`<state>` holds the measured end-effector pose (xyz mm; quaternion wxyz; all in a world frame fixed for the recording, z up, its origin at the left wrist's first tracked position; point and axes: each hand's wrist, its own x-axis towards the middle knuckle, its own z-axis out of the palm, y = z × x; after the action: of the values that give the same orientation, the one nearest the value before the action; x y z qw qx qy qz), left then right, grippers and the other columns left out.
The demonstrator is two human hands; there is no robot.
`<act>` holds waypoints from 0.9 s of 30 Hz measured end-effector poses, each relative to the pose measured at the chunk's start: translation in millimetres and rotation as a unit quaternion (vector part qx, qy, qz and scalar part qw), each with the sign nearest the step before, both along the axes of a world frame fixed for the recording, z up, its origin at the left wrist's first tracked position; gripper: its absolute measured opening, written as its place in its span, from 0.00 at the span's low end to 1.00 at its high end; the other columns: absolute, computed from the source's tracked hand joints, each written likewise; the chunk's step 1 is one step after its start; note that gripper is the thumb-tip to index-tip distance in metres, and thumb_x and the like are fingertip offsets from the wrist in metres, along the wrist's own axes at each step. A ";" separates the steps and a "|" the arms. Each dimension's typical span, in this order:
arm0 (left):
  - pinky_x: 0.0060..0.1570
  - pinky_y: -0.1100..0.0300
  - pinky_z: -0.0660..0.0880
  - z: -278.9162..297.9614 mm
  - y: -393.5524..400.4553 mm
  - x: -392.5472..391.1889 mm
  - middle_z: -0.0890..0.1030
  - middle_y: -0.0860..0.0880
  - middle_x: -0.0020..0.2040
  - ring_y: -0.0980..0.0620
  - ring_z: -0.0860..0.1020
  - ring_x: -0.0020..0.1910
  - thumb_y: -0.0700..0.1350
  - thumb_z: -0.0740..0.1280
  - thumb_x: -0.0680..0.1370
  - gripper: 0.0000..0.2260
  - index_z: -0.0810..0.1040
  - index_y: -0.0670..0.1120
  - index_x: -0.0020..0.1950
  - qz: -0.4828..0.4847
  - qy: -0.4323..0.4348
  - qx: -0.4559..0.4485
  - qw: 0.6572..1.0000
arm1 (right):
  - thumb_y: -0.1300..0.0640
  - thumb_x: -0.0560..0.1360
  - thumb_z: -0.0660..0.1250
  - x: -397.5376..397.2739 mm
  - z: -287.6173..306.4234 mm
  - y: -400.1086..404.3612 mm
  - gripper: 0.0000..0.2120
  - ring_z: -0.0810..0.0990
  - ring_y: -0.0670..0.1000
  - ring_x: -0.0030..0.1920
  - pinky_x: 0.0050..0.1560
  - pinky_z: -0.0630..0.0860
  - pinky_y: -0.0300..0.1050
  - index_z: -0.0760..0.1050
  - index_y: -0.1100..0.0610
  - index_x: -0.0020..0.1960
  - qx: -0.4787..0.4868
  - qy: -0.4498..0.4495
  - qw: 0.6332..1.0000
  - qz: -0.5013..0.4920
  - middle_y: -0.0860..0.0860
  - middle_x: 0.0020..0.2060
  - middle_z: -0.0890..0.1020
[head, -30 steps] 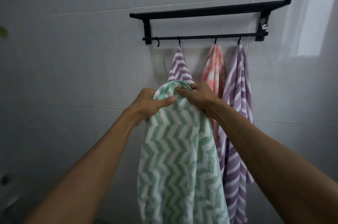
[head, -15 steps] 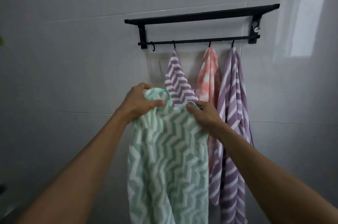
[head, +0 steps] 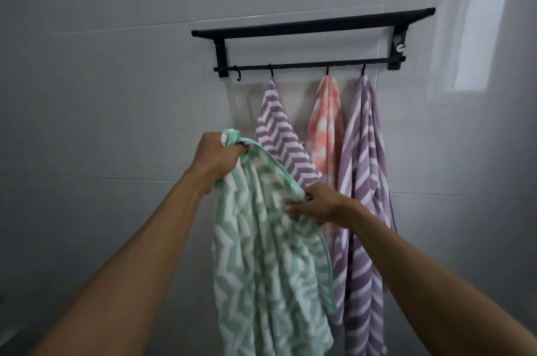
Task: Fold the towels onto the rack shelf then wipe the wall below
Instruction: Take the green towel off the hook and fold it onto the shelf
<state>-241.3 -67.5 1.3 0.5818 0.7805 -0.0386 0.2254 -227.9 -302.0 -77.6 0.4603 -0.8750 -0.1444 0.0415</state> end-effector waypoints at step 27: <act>0.55 0.53 0.78 -27.2 25.2 9.1 0.79 0.48 0.56 0.47 0.80 0.53 0.47 0.81 0.67 0.28 0.77 0.48 0.64 0.041 0.030 0.143 0.988 | 0.50 0.77 0.73 -25.2 24.6 -13.7 0.17 0.88 0.58 0.46 0.53 0.84 0.58 0.83 0.64 0.53 0.131 0.069 0.989 -0.030 0.58 0.45 0.88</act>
<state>-232.2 -42.4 -25.9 0.4553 0.8630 -0.0205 0.2177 -253.1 -315.8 -53.0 0.5808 -0.8061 -0.0904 0.0684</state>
